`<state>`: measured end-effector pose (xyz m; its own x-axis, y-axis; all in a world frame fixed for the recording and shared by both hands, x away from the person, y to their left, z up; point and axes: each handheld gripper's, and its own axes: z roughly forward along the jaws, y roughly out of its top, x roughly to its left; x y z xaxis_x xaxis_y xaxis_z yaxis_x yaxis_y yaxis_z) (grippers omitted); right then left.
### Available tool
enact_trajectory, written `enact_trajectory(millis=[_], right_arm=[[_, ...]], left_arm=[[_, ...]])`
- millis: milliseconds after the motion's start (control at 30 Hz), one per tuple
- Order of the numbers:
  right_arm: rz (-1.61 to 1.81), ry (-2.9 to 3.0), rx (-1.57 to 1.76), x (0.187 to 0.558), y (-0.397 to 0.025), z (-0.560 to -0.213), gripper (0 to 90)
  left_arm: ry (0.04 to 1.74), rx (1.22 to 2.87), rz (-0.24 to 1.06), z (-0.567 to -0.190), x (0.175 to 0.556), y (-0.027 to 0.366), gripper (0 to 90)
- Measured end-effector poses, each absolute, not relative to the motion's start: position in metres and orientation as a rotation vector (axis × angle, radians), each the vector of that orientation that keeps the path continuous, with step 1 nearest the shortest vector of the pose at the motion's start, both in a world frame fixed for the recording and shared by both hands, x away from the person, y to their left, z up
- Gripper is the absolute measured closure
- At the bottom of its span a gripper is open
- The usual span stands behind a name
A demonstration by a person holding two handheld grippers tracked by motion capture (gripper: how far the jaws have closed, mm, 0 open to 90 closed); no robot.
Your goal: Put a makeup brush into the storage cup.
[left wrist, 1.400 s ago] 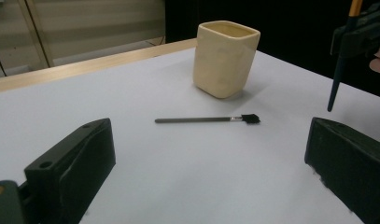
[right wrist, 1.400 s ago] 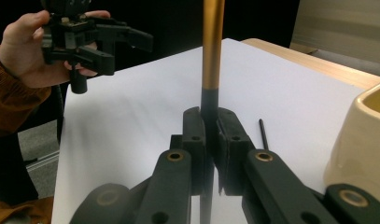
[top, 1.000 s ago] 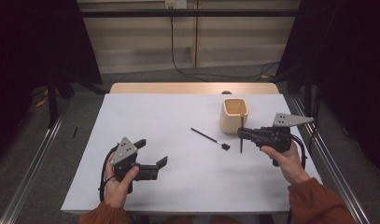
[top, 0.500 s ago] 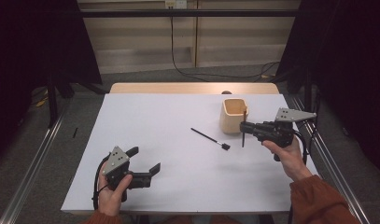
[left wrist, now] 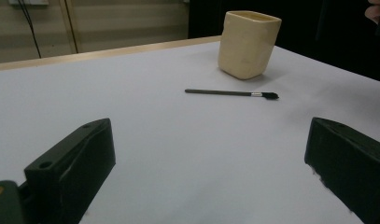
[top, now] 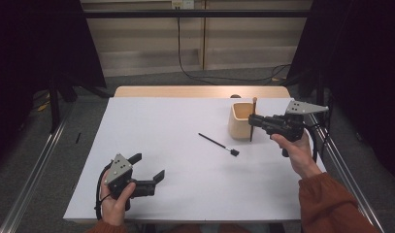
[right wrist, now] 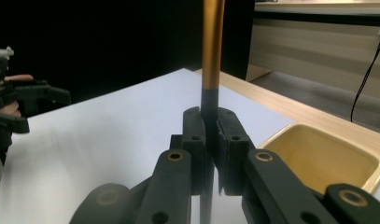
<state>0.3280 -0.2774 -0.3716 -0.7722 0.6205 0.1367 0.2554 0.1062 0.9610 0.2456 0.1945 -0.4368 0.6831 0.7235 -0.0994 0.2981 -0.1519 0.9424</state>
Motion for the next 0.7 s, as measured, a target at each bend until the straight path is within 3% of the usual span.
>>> enact_trajectory(millis=[700], right_arm=[[1.690,2.038,0.891,0.358,-0.277,-0.348,83.4]], left_arm=[[0.785,1.736,0.457,-0.436,0.243,0.197,1.9]])
